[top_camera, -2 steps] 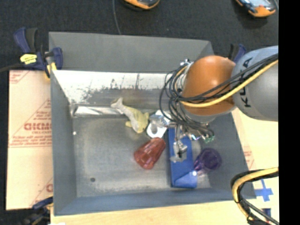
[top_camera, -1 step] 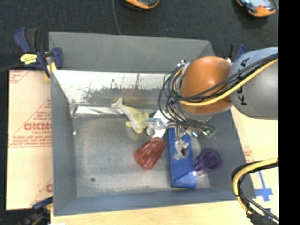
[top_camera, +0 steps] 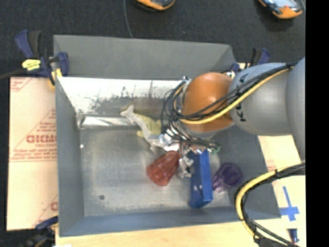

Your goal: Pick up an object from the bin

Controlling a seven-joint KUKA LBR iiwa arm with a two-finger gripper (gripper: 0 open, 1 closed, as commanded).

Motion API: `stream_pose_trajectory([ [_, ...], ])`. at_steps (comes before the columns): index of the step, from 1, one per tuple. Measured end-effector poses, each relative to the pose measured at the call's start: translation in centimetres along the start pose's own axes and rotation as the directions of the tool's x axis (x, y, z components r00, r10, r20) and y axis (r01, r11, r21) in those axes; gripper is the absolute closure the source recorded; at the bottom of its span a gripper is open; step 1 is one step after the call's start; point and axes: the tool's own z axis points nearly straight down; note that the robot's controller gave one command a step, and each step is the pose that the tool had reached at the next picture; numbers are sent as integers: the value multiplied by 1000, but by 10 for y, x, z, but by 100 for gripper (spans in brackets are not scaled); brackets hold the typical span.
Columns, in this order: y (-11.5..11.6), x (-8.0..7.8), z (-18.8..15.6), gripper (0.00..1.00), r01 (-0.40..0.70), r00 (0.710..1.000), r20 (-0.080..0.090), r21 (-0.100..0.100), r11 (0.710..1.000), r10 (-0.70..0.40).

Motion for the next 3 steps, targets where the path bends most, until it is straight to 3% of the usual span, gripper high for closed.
stream_pose_trajectory([
  [1, -14, -4, -3, 100, 200, 980, 5, 11, 980, -200],
  [3, -14, -4, -8, 100, 196, 981, 9, 12, 981, -196],
])
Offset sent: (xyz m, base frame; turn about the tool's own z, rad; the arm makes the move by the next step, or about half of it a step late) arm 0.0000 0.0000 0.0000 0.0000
